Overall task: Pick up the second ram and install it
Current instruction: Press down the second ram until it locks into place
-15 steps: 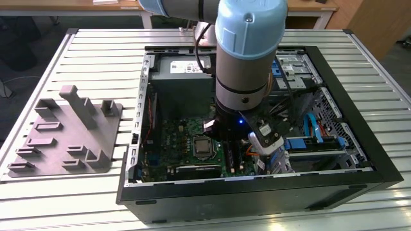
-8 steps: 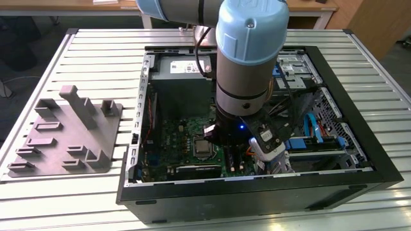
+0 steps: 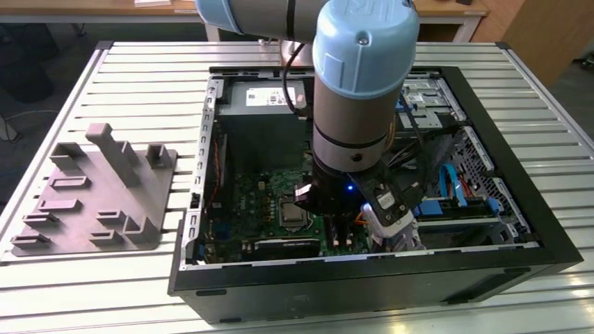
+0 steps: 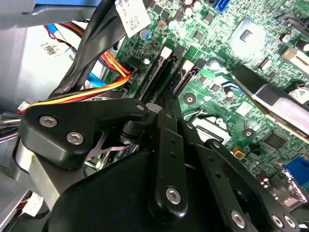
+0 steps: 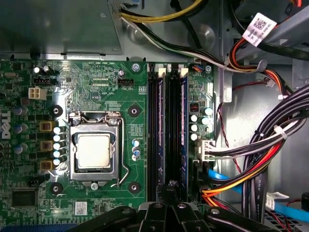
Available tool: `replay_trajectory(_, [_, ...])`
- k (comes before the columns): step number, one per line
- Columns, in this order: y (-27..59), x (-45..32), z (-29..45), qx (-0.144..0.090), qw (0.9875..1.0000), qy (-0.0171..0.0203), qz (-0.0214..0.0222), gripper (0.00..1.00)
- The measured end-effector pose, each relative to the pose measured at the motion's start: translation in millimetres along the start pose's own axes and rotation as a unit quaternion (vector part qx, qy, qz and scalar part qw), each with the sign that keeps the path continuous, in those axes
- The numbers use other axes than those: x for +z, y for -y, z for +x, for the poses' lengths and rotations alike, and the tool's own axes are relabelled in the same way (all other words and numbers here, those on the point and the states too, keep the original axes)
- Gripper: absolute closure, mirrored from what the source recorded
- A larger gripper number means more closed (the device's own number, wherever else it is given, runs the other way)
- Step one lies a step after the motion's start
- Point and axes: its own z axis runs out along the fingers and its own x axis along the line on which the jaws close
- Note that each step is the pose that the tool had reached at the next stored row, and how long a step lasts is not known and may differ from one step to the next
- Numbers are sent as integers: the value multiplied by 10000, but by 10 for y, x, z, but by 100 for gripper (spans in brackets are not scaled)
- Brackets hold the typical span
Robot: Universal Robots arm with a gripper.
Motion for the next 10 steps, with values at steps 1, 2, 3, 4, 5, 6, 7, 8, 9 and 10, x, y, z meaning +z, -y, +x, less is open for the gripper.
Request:
replay_trajectory(1, [0, 0, 0, 0, 10000, 0, 0, 90])
replay_trajectory(2, [1, 0, -1, 0, 10000, 0, 0, 90])
replay_trajectory(3, [2, -3, -1, 0, 10000, 1, -1, 90])
replay_trajectory(4, [1, -16, -2, 0, 10000, 4, -7, 90])
replay_trajectory(5, [-2, -34, -4, 0, 10000, 8, -14, 90])
replay_trajectory(6, [-1, -67, -6, -1, 10000, 7, -5, 90])
replay_trajectory(7, [0, -93, -8, -1, 10000, 6, -2, 90])
replay_trajectory(8, [-1, -115, -9, -1, 10000, 6, -4, 90])
replay_trajectory(9, [-2, -134, -10, 0, 10000, 6, -3, 90])
replay_trajectory(10, [-2, -149, -11, -1, 10000, 6, -2, 90])
